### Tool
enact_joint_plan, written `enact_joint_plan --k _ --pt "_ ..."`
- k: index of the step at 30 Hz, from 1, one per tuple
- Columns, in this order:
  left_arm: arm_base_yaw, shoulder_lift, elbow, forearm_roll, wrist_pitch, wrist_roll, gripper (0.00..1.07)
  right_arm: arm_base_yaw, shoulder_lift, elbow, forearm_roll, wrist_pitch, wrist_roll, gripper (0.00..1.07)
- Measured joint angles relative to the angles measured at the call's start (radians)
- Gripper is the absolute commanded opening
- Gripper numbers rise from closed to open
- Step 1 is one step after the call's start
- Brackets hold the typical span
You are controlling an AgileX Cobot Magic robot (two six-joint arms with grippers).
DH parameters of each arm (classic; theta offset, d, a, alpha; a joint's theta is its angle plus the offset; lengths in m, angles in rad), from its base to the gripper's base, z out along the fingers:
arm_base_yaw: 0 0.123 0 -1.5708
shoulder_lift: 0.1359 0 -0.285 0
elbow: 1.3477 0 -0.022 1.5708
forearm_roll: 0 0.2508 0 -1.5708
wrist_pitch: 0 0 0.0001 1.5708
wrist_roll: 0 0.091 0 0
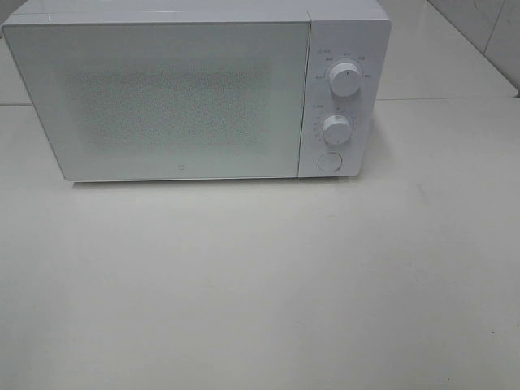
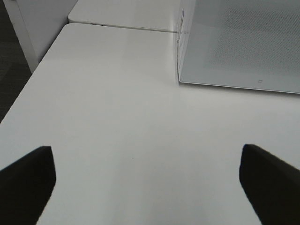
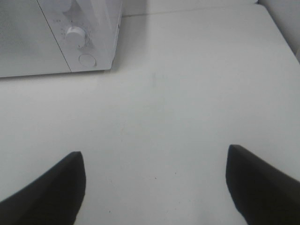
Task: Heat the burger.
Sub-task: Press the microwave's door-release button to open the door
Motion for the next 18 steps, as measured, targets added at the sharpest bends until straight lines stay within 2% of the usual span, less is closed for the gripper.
enact_joint_plan --k 18 --pt "0.000 0.000 0.000 0.000 0.000 0.000 1.00 0.000 -0.042 0.002 -0.006 -0.001 0.000 0.76"
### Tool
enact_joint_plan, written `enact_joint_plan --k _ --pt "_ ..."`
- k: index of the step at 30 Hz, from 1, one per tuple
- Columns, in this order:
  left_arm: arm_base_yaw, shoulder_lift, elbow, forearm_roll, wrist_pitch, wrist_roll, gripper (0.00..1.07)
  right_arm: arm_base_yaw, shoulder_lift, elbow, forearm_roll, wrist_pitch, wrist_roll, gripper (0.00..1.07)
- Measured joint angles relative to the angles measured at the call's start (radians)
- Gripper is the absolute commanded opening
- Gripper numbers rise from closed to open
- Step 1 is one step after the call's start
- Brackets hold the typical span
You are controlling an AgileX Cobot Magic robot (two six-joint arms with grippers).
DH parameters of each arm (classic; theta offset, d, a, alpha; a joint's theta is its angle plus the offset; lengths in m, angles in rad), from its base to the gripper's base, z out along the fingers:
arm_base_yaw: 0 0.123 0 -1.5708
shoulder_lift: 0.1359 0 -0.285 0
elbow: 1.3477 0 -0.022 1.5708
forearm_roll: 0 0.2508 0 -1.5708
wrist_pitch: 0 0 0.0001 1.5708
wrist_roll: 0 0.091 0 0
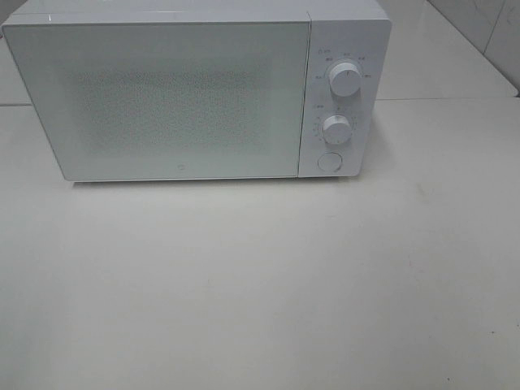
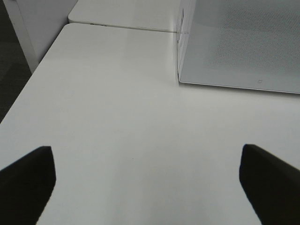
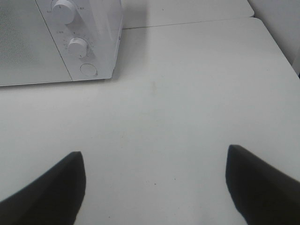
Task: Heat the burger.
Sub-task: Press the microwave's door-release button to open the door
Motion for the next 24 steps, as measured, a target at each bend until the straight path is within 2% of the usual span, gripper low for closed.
enact_joint_plan --k 18,24 --pt "0.000 0.000 0.000 0.000 0.000 0.000 1.00 0.000 0.000 -0.006 0.000 -0.004 0.000 0.76" --pt "0.000 0.000 0.000 0.000 0.000 0.000 1.00 0.000 0.049 -0.021 0.008 -0.091 0.004 0.76"
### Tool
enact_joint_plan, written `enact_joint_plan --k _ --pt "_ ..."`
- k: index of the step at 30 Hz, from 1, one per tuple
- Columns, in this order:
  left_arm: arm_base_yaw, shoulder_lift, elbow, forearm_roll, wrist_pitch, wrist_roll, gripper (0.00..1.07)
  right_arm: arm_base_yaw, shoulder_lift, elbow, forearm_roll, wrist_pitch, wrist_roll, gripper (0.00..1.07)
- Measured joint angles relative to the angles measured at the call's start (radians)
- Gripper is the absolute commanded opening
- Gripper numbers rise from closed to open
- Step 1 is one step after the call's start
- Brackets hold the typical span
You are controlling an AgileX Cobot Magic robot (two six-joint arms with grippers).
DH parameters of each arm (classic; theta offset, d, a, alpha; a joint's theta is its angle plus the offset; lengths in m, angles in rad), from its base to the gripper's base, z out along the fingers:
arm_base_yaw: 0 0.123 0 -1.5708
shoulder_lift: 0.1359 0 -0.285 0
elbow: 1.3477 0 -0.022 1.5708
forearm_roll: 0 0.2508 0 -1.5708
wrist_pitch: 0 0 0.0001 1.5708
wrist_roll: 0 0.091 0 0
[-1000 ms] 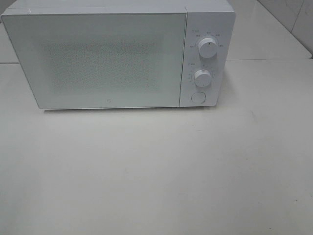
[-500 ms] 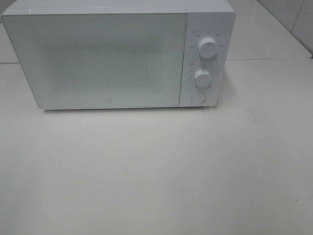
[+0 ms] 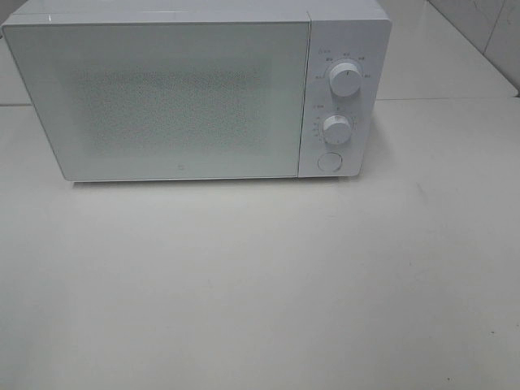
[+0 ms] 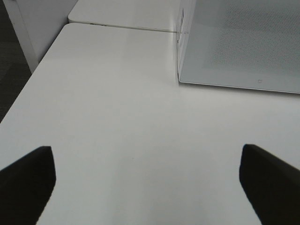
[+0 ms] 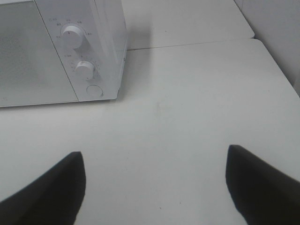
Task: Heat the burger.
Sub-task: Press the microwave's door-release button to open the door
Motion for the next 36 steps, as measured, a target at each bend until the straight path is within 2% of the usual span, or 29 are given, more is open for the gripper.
enact_joint_plan --k 36 --pt "0.000 0.000 0.000 0.000 0.000 0.000 1.00 0.000 0.776 0.037 0.007 -0.685 0.000 0.76"
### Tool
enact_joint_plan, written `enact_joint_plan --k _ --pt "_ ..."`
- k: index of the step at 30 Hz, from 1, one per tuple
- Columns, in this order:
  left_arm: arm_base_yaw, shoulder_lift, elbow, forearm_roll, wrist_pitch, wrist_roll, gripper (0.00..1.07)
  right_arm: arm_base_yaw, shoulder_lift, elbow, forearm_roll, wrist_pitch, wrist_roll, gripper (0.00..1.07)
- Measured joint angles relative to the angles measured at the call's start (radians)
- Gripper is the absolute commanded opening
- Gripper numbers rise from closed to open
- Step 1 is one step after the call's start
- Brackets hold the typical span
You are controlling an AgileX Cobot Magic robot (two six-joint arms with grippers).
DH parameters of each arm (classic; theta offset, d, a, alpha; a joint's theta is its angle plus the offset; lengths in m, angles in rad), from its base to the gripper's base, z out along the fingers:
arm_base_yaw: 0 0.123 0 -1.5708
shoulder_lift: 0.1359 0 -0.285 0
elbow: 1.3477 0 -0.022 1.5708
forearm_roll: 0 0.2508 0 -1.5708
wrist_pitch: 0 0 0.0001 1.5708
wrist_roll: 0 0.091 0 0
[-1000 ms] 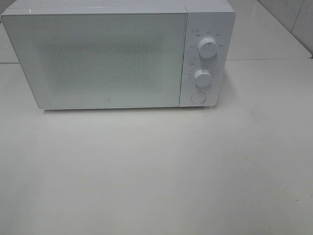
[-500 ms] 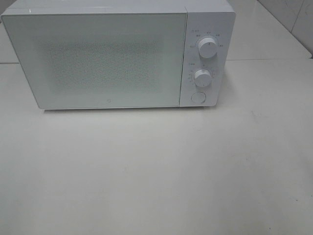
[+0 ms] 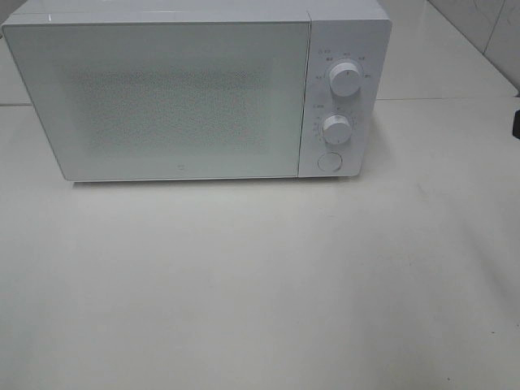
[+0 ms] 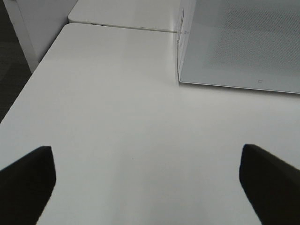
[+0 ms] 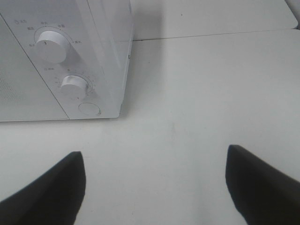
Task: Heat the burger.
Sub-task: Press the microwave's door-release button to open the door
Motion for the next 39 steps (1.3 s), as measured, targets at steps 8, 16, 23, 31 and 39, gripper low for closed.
enact_joint_plan --k 8,16,23,31,39 --pt "0.000 0.000 0.000 0.000 0.000 0.000 1.00 0.000 0.167 0.003 -0.025 -0.179 0.000 0.76" --pt "0.000 0.000 0.000 0.000 0.000 0.000 1.00 0.000 0.286 0.004 -0.070 -0.335 0.000 0.76" --pt "0.000 0.000 0.000 0.000 0.000 0.000 1.00 0.000 0.351 0.043 -0.082 -0.508 0.000 0.76" --pt "0.000 0.000 0.000 0.000 0.000 0.000 1.00 0.000 0.431 0.195 -0.004 -0.824 -0.006 0.76" --pt "0.000 0.000 0.000 0.000 0.000 0.000 1.00 0.025 0.525 0.291 0.124 -0.984 -0.036 0.76"
